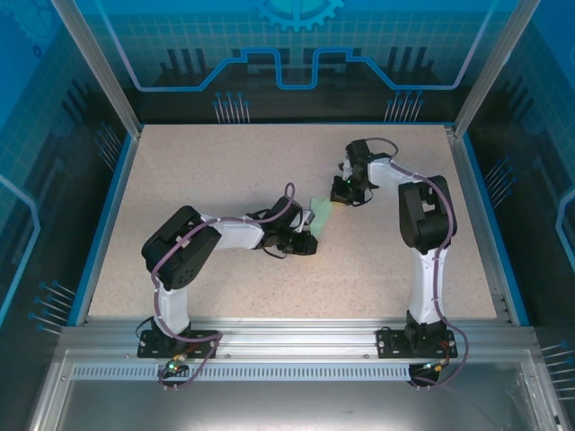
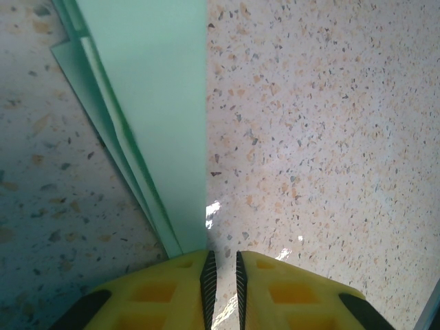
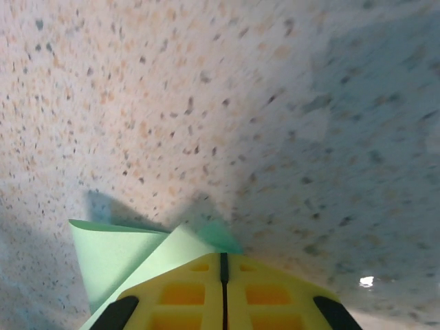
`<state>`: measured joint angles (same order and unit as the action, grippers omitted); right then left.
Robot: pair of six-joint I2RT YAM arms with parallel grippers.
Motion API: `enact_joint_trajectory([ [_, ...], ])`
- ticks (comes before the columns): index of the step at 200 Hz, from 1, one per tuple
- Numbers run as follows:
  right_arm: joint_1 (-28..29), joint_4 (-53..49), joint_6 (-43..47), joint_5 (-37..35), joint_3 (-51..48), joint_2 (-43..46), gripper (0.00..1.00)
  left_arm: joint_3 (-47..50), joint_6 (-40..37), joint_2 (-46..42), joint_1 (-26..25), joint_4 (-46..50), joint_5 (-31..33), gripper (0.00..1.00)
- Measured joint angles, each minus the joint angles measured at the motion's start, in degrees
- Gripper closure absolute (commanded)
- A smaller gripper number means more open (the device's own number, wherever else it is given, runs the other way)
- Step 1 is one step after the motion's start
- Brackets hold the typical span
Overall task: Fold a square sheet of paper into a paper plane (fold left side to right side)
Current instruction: Fold the wing for the fifth time at the center of the table.
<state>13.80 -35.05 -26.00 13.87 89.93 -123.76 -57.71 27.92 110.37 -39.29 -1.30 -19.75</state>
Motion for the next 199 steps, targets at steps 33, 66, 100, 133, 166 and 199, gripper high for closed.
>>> enact_joint_trajectory([
  [33, -0.31, 0.98, 0.22, 0.09, -2.60, 2.12, 0.93, 0.02, 0.00, 0.00, 0.00, 0.00, 0.00, 0.78],
  [66, 0.07, 3.02, -0.04, 2.38, -11.34, 10.99, 0.93, 0.07, -0.02, 0.00, 0.00, 0.00, 0.00, 0.78],
  [100, 2.78, 7.17, -2.05, 6.49, -19.10, 17.73, 0.93, 0.07, -0.02, 0.00, 0.00, 0.00, 0.00, 0.78],
  [133, 6.21, 10.29, -4.59, 9.33, -22.80, 17.94, 0.93, 0.07, -0.02, 0.00, 0.00, -0.02, 0.00, 0.78],
  [166, 8.48, 13.49, -6.47, 10.73, -22.84, 15.23, 0.93, 0.07, -0.02, 0.00, 0.00, -0.02, 0.00, 0.79],
  [199, 8.83, 13.70, -6.80, 10.08, -22.67, 11.43, 0.93, 0.07, 0.00, 0.00, 0.00, -0.02, 0.00, 0.79],
])
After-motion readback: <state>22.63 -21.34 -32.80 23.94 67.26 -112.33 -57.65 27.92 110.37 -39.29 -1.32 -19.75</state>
